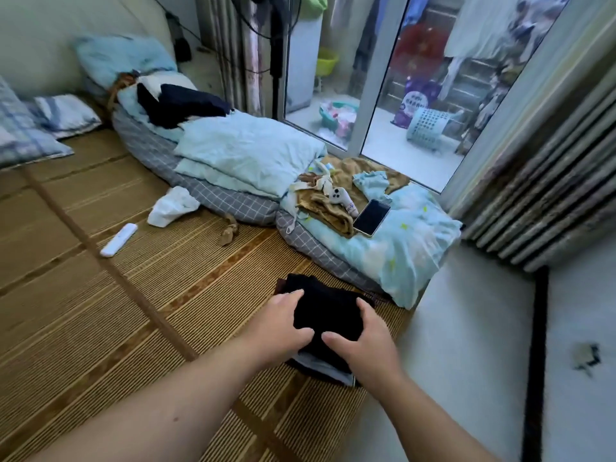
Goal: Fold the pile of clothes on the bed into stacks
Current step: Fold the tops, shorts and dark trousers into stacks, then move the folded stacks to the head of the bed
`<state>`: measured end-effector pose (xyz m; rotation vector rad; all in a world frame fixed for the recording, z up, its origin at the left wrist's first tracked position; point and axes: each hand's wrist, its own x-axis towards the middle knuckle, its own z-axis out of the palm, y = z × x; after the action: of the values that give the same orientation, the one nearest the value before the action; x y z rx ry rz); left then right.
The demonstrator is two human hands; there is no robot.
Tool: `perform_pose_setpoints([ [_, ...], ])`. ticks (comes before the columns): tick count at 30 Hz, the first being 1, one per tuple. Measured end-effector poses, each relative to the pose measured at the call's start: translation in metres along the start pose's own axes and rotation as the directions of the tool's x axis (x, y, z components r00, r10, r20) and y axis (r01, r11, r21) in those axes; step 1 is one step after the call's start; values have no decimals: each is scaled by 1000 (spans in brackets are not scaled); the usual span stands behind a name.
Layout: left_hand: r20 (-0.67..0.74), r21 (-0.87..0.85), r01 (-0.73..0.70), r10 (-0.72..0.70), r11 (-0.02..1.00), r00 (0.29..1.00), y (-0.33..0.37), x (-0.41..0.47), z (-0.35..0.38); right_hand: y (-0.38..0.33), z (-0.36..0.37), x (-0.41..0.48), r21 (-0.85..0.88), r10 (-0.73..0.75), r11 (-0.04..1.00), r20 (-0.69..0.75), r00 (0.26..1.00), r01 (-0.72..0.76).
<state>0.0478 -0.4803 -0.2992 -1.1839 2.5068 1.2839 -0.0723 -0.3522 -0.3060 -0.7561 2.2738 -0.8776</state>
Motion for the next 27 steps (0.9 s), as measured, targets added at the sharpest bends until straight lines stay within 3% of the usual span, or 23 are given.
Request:
perform_pose_setpoints([
  [3,-86,105,-139,148,985,985,8,-90,-26,-45,-4,-81,-252,-210,947,-19,978,198],
  [6,-175,276,-185,238,943,955,1,-174,-43,-77,1,-147,-517,-371,788,35,928,335],
  [11,-267,465,-134,283,875,921,-36,-293,-55,-101,24,-246,-656,-498,562,218,839,504],
  [18,-401,492,94,129,866,907,-104,-452,-28,-100,81,-365,-644,-608,356,390,691,677],
  [23,-413,442,285,-90,851,906,-160,-569,18,-87,137,-462,-577,-570,276,545,615,768],
  [27,-491,324,427,-235,844,839,-194,-653,35,-98,168,-527,-510,-548,204,647,530,835],
])
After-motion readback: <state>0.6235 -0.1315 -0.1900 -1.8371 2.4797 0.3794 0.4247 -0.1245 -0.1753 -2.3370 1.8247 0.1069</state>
